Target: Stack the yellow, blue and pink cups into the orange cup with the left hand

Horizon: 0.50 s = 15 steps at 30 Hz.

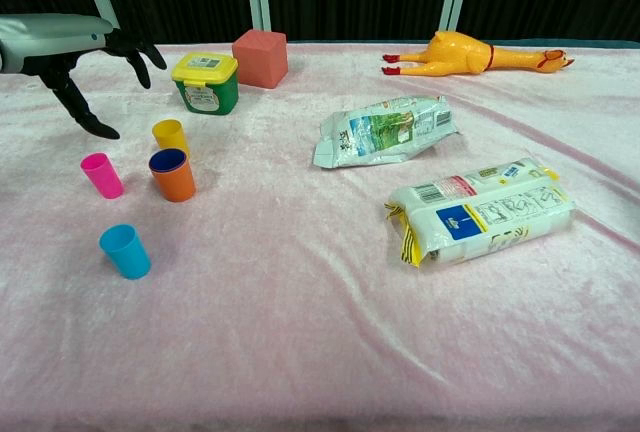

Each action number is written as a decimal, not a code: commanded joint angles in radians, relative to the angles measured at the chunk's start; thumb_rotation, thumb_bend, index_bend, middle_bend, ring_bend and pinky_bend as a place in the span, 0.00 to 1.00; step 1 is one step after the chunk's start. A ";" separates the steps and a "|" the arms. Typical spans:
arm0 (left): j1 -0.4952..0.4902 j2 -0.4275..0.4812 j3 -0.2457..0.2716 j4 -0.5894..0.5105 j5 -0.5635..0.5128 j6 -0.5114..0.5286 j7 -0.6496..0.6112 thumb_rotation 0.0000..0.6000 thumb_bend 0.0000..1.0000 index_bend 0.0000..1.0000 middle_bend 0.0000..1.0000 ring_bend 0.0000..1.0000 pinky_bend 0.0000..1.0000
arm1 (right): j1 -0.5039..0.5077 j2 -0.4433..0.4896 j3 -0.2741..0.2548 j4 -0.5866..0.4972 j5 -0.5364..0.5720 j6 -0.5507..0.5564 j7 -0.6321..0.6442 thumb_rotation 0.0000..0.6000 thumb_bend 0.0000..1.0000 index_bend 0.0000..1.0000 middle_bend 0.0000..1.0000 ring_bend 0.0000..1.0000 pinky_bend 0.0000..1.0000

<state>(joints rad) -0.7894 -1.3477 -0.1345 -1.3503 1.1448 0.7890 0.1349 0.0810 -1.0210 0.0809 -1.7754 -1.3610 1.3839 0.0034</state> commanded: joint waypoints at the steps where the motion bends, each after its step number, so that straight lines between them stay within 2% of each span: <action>1: -0.024 -0.033 -0.012 0.061 0.001 -0.038 -0.032 1.00 0.13 0.22 0.30 0.00 0.10 | -0.001 0.000 0.001 0.000 0.002 0.001 0.000 1.00 0.27 0.03 0.06 0.16 0.21; 8: -0.052 -0.094 -0.016 0.154 0.023 -0.082 -0.082 1.00 0.14 0.32 0.36 0.00 0.11 | -0.001 0.002 0.002 -0.001 0.009 -0.003 0.005 1.00 0.27 0.03 0.06 0.16 0.21; 15: -0.072 -0.148 -0.011 0.234 0.032 -0.115 -0.098 1.00 0.17 0.34 0.39 0.00 0.11 | 0.000 0.004 0.002 -0.003 0.011 -0.007 0.009 1.00 0.27 0.03 0.06 0.16 0.21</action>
<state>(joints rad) -0.8573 -1.4867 -0.1464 -1.1265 1.1746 0.6804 0.0411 0.0811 -1.0169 0.0833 -1.7779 -1.3496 1.3773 0.0121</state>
